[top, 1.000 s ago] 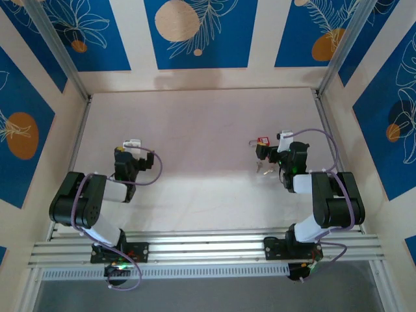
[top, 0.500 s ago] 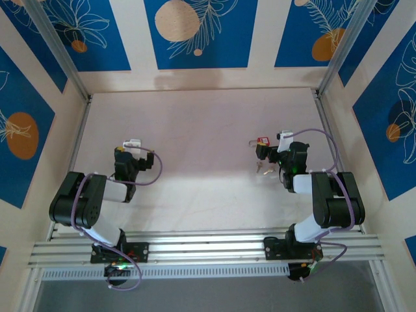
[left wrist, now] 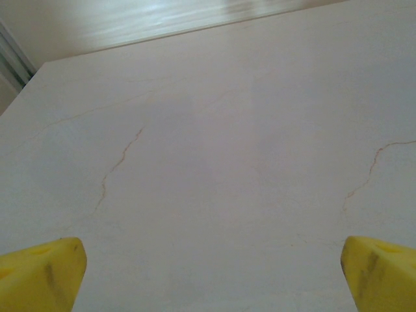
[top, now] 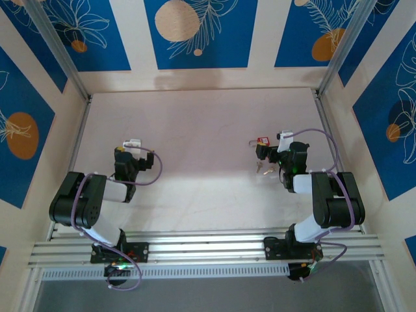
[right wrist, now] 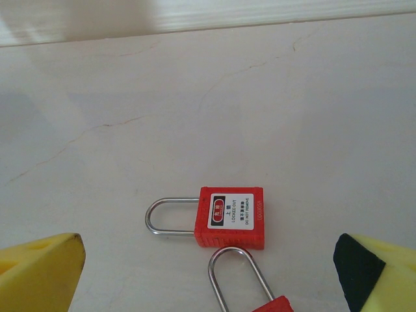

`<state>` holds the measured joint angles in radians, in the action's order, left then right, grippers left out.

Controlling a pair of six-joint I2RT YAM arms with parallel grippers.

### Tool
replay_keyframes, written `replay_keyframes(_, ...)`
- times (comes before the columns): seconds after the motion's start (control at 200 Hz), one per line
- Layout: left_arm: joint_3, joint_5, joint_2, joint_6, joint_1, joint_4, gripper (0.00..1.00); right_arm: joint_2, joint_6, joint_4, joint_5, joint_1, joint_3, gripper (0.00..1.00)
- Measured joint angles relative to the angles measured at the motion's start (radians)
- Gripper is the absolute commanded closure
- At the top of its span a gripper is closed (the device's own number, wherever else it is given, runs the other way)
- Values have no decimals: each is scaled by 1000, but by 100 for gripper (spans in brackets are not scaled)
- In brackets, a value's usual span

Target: Unlock with the key

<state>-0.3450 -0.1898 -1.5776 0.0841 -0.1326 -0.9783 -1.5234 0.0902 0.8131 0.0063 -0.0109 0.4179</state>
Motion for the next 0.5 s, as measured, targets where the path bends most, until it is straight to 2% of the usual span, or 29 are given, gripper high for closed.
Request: replay_keyframes(0.5,0,3,0,-9,9,8,0,0,1,0,-11,-10,0,1)
